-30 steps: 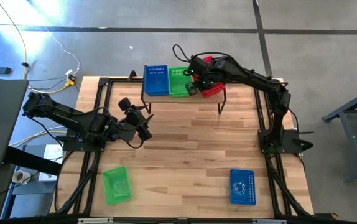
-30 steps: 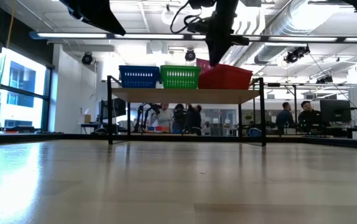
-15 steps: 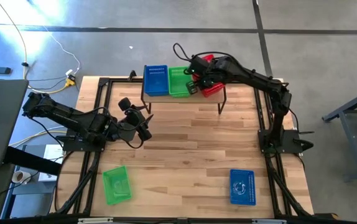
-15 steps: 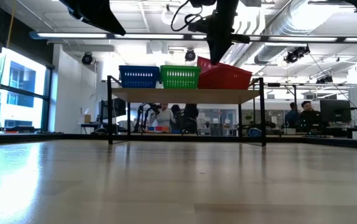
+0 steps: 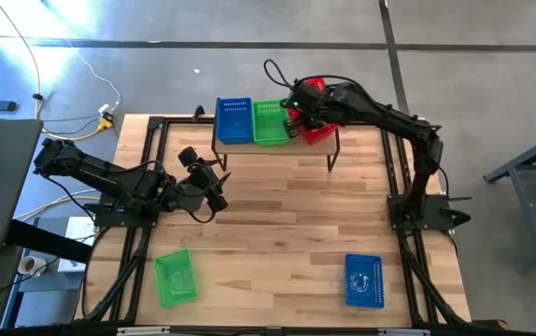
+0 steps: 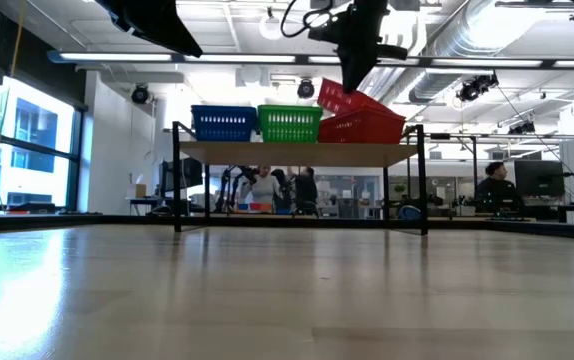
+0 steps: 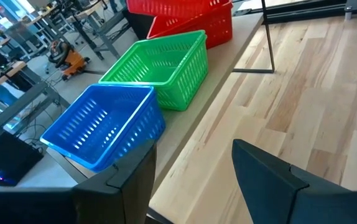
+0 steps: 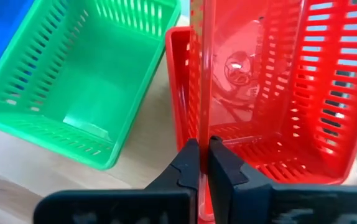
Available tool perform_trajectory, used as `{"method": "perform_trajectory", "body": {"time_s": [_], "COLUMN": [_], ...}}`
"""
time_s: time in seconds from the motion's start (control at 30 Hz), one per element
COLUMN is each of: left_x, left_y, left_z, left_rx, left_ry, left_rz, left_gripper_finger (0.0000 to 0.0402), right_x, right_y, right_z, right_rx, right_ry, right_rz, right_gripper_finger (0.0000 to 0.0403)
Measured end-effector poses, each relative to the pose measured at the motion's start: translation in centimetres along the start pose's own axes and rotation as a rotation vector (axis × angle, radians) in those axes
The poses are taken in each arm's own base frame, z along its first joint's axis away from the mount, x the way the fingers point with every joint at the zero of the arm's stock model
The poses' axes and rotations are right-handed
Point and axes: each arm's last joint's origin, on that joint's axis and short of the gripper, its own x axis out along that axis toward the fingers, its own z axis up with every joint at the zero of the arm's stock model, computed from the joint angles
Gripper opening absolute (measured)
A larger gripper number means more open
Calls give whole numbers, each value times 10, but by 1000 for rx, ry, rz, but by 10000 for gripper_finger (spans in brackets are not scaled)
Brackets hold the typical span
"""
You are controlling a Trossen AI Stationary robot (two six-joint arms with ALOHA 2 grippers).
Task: Stack baskets on shelf by color
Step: Stack the red bin on top of the red bin on the shelf
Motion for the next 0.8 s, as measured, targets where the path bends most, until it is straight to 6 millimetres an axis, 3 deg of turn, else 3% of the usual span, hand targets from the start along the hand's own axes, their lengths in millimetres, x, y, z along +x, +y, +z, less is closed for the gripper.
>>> {"method": "perform_trajectory", "body": {"time_s": [0.63,0.8], "left_x": [0,0], "left_y": [0,0], "left_z": [0,0], "left_rx": [1,3], "left_ry": [1,2], "left_rz": [0,0], "left_gripper_finger": [200,200], "right_x": [-10,-31], "right_y": [-2,-3], "right_z": [-5,0], "right_rx": [-80,-91], "right_ry": [-15,-85], "right_rz": [-30,-31], "right_gripper_finger": [0,0]}}
